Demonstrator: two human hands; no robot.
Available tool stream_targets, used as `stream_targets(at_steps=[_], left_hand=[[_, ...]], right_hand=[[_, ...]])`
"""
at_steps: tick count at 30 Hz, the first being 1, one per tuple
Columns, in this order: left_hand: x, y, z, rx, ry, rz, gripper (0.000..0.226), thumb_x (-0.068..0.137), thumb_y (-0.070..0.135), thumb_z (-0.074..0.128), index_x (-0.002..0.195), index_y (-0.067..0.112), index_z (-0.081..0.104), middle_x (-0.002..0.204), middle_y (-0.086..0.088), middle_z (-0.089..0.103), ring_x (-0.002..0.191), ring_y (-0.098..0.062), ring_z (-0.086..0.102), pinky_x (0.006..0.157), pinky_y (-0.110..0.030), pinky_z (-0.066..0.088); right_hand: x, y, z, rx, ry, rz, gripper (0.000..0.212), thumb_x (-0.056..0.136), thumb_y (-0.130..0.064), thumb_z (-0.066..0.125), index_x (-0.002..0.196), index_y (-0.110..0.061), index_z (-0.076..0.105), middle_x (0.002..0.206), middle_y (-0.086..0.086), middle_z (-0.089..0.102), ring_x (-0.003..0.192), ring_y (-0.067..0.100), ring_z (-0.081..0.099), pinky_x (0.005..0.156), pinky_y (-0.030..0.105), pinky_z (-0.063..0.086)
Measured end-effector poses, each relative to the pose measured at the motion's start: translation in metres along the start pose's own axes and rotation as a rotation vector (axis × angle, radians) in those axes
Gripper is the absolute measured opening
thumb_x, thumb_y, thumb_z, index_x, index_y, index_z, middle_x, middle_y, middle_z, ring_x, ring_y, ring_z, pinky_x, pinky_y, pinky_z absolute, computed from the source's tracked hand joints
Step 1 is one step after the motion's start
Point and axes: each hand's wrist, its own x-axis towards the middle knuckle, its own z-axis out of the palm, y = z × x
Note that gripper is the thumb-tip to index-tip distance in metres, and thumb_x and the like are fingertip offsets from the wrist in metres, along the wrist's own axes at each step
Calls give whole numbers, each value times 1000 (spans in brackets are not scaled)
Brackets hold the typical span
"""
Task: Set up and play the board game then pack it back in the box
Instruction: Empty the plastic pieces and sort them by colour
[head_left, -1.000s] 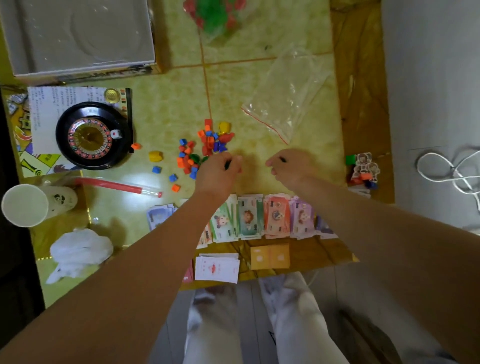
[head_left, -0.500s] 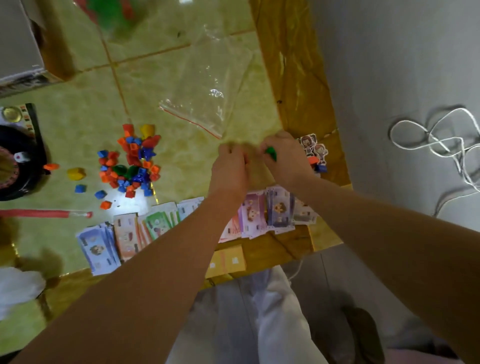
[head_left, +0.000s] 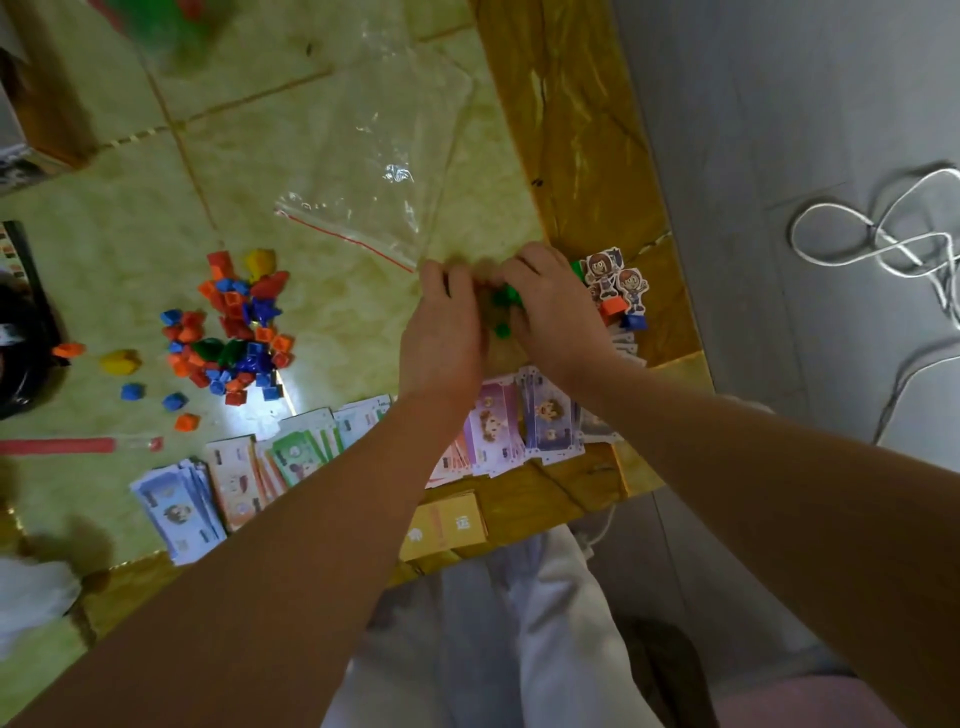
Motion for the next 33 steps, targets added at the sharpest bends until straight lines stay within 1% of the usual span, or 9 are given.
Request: stream_targets(at_steps=[4,8,11,14,19,21,24,27,33], left_hand=[[0,-3,0,-32,-1,18,34,85,-1,56,118,2,47,126,-20,38,61,-28,44,54,-36,36],[-6,-4,-5,-51,11,51,41,82,-4,55,121,4,47,126,-17,38,67,-25,43,54,-36,37],[-7,-4,-10,-35,10,62,45,79,-3,56,122,7,48,129,-12,39,71,-21,42,53,-35,35],[-8,-5,-17,-3,8,82,49,76,-1,57,122,11,48,131,-7,41,80,-25,54,52,-33,35],[-13,-16,-25,-50,60,69,49,75,1,60,123,8,50,126,-12,42,90,-29,56,56,-32,40],[-17,-23,-27,-70,81,46,49,76,2,62,123,6,50,122,-15,42,92,-31,56,60,-31,44],[-18,-30,-27,-103,91,-57,53,75,3,65,125,6,48,123,-15,41,92,-28,54,69,-29,43],[-15,-29,-25,-136,54,-147,56,78,5,65,130,9,45,124,-15,41,90,-28,54,72,-29,42],[-8,-5,-10,-300,-46,-127,53,82,-1,58,132,9,44,125,-13,43,89,-28,58,82,-38,49]], right_hand=[[-2,0,-1,-16,-9,-21,42,66,16,56,104,-2,64,106,17,59,101,36,54,85,49,48],[-7,0,-5,31,-46,-47,49,67,18,53,110,-4,61,113,14,58,107,33,53,91,47,47],[-10,1,-9,67,-62,-60,50,70,18,50,114,-4,59,117,13,57,111,30,52,94,41,46],[-9,2,-12,85,-44,-56,52,68,18,48,114,-3,58,117,13,55,111,27,51,94,32,44],[-15,1,-22,57,-43,18,56,70,15,50,121,-8,53,122,10,47,99,15,49,80,16,36],[-19,0,-27,41,-69,69,56,75,13,50,126,-10,49,125,9,43,87,16,53,69,20,42],[-23,-3,-27,5,-93,151,58,78,10,52,131,-11,43,127,9,40,93,27,58,72,38,51],[-23,-5,-20,-23,-134,211,64,78,5,60,136,-11,38,128,10,36,86,23,54,66,30,44],[-15,-8,-4,48,-166,300,75,76,13,63,140,-11,33,140,14,28,102,28,56,73,26,41]])
